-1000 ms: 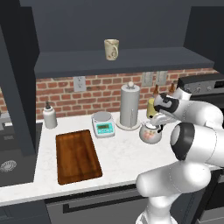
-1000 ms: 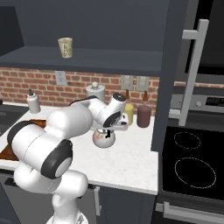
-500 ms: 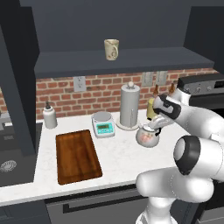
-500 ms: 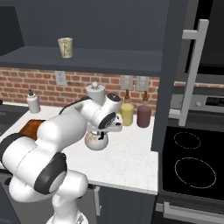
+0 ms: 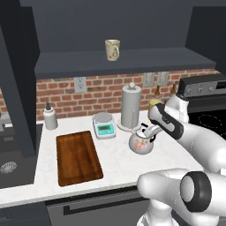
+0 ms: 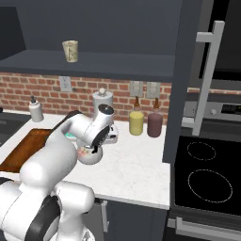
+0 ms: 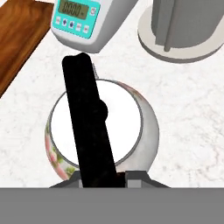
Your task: Pick the kettle from the counter and place it on the tray. Then pick the mug from the cabinet and place it on the tray. Then close the cabinet doors.
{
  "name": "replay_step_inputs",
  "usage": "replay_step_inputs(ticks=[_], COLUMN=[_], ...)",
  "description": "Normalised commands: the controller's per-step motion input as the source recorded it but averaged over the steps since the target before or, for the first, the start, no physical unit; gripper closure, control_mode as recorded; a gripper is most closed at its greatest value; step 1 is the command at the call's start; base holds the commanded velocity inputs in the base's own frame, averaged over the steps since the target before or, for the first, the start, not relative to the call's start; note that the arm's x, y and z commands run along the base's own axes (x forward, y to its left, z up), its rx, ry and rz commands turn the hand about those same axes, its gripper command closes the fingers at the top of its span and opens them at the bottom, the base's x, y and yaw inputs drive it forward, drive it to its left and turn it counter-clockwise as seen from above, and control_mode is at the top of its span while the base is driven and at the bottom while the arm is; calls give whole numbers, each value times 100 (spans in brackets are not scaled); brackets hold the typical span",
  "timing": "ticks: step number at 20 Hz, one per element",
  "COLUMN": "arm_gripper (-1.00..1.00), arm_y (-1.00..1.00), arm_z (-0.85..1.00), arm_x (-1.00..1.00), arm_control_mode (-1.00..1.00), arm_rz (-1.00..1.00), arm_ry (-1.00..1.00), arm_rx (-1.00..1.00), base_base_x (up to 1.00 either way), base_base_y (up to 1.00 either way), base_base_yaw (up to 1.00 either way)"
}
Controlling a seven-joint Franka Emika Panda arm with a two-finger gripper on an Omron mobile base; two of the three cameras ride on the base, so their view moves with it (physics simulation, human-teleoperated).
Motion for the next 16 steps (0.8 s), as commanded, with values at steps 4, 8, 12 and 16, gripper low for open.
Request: replay_step_inputs(ticks=[4,8,12,16], arm_gripper=[100,100,100,100], arm_y=[58,57,61,62], arm_z=[27,20,11,15], arm_x=[0,0,0,0], arm_control_mode=[-100,-100,-100,-100], arm_rz=[8,7,6,6], arm_ry=[0,0,0,0], arm_rx=[0,0,0,0], base_base_x=[0,0,0,0], base_base_y=[0,0,0,0], base_base_yaw=[0,0,0,0])
